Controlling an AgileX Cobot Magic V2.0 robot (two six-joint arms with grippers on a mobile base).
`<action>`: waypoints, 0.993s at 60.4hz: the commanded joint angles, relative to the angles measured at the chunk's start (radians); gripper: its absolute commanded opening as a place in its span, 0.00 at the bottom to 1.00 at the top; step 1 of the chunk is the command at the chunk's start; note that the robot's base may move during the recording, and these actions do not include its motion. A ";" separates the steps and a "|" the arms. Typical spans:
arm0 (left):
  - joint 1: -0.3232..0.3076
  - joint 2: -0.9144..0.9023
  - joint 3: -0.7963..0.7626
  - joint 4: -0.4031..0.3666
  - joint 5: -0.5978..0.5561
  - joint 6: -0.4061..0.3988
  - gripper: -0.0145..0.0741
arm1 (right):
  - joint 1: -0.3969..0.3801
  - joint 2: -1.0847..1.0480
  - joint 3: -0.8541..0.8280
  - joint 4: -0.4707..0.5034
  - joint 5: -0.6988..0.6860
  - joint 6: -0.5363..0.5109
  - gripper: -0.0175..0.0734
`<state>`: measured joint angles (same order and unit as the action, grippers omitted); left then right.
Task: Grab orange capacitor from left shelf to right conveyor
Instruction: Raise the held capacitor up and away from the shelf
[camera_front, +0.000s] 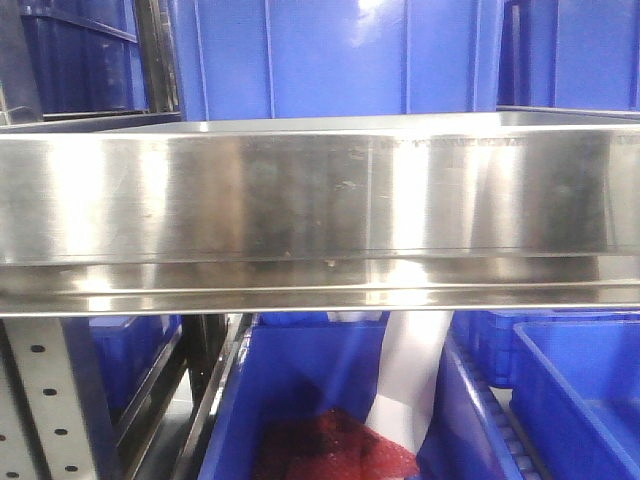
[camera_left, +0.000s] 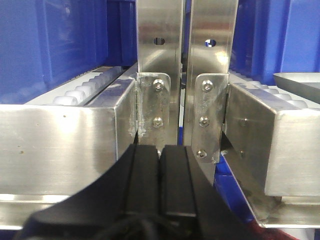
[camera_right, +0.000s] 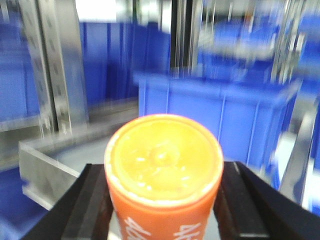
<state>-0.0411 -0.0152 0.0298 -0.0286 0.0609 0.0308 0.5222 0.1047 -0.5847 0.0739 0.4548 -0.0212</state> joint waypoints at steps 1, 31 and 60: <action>-0.007 -0.012 0.028 -0.006 -0.086 -0.006 0.02 | -0.001 -0.030 0.002 0.002 -0.106 -0.008 0.25; -0.007 -0.010 0.028 -0.006 -0.086 -0.006 0.02 | -0.001 -0.058 0.019 0.016 -0.101 -0.008 0.25; -0.007 -0.010 0.028 -0.006 -0.086 -0.006 0.02 | -0.001 -0.058 0.019 0.016 -0.101 -0.008 0.25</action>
<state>-0.0411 -0.0152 0.0298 -0.0286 0.0609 0.0308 0.5222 0.0320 -0.5415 0.0870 0.4538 -0.0212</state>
